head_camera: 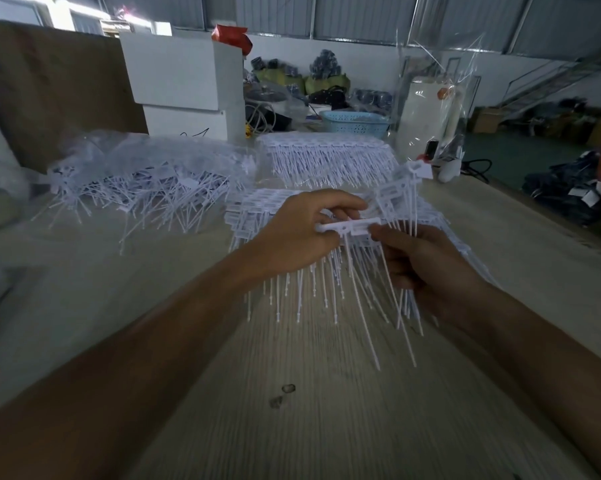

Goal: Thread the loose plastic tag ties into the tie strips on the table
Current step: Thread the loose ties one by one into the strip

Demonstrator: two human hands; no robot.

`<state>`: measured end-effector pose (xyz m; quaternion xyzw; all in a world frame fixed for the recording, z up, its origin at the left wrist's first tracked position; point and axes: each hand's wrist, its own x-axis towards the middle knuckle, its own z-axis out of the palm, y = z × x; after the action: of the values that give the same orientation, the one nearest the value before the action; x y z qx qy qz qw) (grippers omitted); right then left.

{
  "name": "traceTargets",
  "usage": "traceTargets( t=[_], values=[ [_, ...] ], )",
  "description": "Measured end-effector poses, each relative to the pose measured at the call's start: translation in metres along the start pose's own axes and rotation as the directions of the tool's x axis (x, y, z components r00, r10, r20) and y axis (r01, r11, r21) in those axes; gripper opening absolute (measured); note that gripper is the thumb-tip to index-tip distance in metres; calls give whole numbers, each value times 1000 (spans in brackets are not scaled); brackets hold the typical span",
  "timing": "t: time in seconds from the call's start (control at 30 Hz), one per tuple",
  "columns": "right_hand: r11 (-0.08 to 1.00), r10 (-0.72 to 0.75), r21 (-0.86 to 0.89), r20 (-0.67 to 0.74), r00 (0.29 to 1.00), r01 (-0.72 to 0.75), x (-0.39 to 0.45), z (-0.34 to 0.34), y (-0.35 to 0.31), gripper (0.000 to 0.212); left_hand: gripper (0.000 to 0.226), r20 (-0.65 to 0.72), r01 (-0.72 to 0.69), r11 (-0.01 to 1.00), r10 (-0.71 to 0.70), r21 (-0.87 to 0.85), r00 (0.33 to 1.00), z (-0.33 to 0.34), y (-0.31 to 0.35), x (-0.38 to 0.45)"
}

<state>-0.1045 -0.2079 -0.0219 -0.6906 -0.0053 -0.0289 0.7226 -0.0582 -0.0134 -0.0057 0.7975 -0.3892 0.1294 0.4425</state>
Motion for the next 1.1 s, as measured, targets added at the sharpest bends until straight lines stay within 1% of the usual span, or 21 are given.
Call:
traceTargets(
  t=[0.03, 0.1, 0.17, 0.2, 0.27, 0.33, 0.37, 0.43, 0.47, 0.5, 0.53, 0.6, 0.63, 0.67, 0.73, 0.8, 0.83, 0.9, 0.93, 0.97, 1.1],
  values=[
    [1000, -4, -4, -19, 1000, 4, 1, 0, 0, 20, 51, 6, -9, 999, 8, 35, 1000, 0, -1, -1],
    [1000, -5, -6, -63, 998, 5, 1, 0, 1, 18, 52, 24, -31, 981, 27, 190, 999, 1, -4, -3],
    [999, 11, 35, -92, 996, -8, 2, -2, 1, 23, 48, 39, -42, 919, 29, 391, 999, 4, -9, -5],
    [998, 14, 58, -88, 996, -9, 2, -3, 0, 25, 46, 31, -43, 885, 32, 464, 999, 6, -9, -6],
    [999, 5, 54, -54, 999, -2, 1, -3, -1, 27, 38, -16, -69, 858, 90, 509, 996, 6, -9, -7],
    [1000, -12, -9, -28, 1000, 12, 0, -2, -1, 25, 30, -48, -117, 830, 170, 546, 984, 4, -7, -8],
    [999, -18, -41, -28, 999, 17, -1, -2, 0, 25, 30, -43, -134, 802, 194, 582, 980, 4, -6, -8],
    [996, -36, -83, -47, 998, 32, -1, -2, 0, 24, 32, -6, -145, 760, 192, 634, 981, 5, -7, -7],
    [995, -51, -85, -53, 997, 46, -2, -3, -1, 24, 33, 9, -141, 757, 176, 639, 984, 7, -8, -6],
    [996, -67, -70, -51, 996, 63, -2, -3, -1, 23, 34, 17, -134, 772, 158, 621, 987, 8, -9, -6],
    [996, -82, -41, -40, 996, 80, -2, -3, -2, 23, 34, 6, -116, 820, 136, 560, 991, 9, -9, -5],
    [994, -106, 8, -24, 994, 106, -2, -3, -2, 22, 25, -63, -32, 950, 54, 309, 997, 11, -9, -3],
    [993, -120, 11, -25, 992, 120, -1, -4, -3, 22, 19, -90, 11, 985, 4, 175, 996, 11, -9, -1],
    [991, -135, 5, -28, 990, 135, -1, -4, -4, 23, 16, -104, 50, 997, -43, 65, 994, 11, -8, 0],
    [987, -163, -3, -31, 986, 163, -1, -3, -5, 23, 20, -101, 109, 990, -117, -89, 988, 11, -7, 0],
    [983, -185, -5, -33, 982, 185, -2, -3, -6, 23, 26, -62, 158, 964, -175, -215, 983, 11, -7, -1],
    [980, -200, -13, -33, 979, 199, -3, -2, -6, 23, 30, -37, 195, 936, -215, -292, 976, 11, -6, -1],
    [970, -242, -41, -12, 970, 242, -5, 0, -4, 24, 40, -9, 279, 834, -321, -476, 947, 13, -5, -1],
    [965, -259, -53, -1, 966, 259, -6, 2, -3, 24, 42, -15, 301, 788, -365, -537, 931, 13, -5, 0],
    [962, -266, -60, 3, 964, 266, -7, 4, -2, 25, 43, -31, 307, 771, -388, -558, 921, 13, -6, 1],
    [980, -198, -26, -36, 980, 197, -5, 4, -1, 27, 38, -91, 289, 813, -384, -505, 919, 9, -10, 0]
  ],
)
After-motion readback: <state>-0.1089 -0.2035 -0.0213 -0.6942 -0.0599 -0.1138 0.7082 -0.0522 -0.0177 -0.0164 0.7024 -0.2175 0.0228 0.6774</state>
